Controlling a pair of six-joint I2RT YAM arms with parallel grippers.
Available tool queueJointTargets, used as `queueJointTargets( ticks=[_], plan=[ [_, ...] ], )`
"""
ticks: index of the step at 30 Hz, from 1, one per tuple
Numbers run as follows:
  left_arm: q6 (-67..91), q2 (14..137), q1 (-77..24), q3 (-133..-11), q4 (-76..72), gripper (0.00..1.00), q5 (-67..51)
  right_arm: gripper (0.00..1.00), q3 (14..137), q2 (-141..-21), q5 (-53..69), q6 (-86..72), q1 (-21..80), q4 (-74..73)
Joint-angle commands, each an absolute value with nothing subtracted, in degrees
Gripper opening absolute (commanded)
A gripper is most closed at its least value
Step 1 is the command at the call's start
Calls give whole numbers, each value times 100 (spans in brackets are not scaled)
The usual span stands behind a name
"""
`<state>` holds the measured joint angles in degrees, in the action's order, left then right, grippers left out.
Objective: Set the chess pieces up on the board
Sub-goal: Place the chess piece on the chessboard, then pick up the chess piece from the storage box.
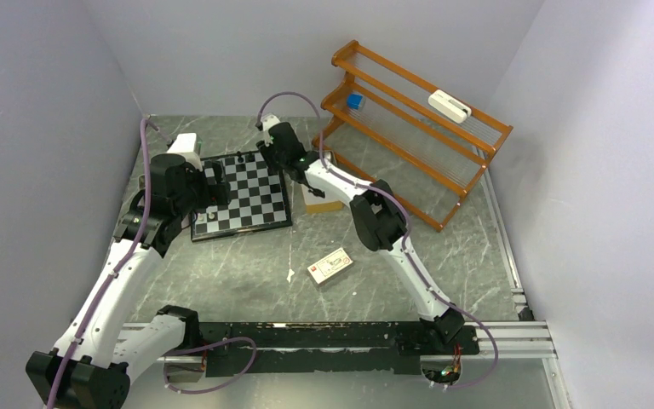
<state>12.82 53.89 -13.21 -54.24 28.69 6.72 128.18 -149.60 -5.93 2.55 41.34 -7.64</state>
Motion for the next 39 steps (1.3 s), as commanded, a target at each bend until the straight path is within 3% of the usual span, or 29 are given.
queueJointTargets(
  ticks=[1, 9, 16, 17, 20, 25, 32, 39],
  plan=[
    [1321, 5335, -1274, -5388, 2790, 98, 855, 46, 12697, -14307, -233, 134, 4048, -680],
    [1374, 5569, -1274, -5432, 2810, 98, 881, 55, 11663, -13161, -223, -190, 3846, -926],
    [1483, 6454, -1283, -6249, 2814, 98, 9, 86, 10131, -11657, -315, -563, 3754, -1131],
    [1494, 6657, -1288, -6430, 2803, 94, -249, 93, 9931, -11439, -371, -631, 3749, -1163],
    [1521, 7254, -1378, -7073, 2929, 88, -596, 99, 9149, -10667, -417, -980, 3757, -1234],
    [1346, 8360, -1982, -8241, 3360, 80, -233, 100, 7649, -9408, -76, -1559, 3793, -907],
    [1250, 9887, -2834, -9610, 3551, 52, -67, 100, 6077, -7942, 397, -2021, 3805, -396],
    [1392, 11166, -3387, -10473, 3324, 45, 53, 100, 5227, -6614, 158, -2083, 3811, -352]
  ],
)
